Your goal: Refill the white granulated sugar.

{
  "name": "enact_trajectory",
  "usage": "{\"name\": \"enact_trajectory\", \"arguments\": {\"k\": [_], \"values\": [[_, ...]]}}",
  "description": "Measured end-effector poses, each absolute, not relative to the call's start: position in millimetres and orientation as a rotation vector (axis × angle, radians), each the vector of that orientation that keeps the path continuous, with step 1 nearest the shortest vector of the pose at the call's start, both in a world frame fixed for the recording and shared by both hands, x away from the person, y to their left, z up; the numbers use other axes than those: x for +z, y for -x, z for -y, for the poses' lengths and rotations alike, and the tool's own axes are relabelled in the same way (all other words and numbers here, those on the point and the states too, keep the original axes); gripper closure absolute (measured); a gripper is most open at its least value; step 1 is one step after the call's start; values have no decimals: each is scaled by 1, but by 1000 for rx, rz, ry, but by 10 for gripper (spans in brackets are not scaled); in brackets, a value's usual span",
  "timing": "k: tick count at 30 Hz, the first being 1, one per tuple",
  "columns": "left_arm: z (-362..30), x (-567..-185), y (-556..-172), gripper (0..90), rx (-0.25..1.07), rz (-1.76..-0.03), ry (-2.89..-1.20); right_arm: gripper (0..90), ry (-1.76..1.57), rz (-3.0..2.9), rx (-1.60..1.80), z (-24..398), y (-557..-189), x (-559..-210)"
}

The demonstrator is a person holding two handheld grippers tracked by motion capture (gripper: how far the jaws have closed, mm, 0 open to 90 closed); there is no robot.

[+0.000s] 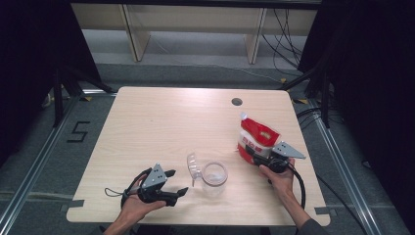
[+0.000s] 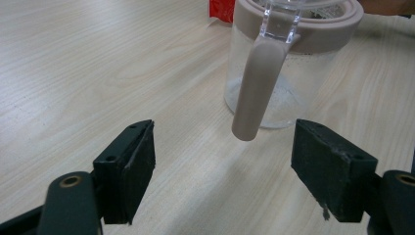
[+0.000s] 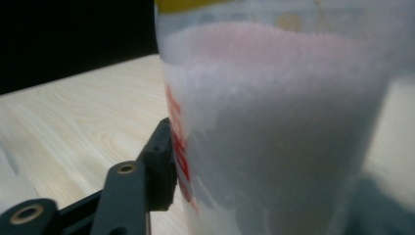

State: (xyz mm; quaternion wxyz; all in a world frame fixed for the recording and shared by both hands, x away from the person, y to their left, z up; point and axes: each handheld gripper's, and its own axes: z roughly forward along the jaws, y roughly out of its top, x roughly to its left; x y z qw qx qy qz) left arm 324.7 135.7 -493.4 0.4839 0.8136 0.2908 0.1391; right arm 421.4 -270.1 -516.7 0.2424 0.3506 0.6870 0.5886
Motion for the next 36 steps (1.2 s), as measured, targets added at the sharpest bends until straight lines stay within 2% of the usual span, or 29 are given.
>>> {"name": "enact_trajectory", "arguments": {"k": [36], "values": [[-138, -491, -324, 249, 335, -729, -1966, 529, -938, -1886, 1595, 267, -408, -505]]}}
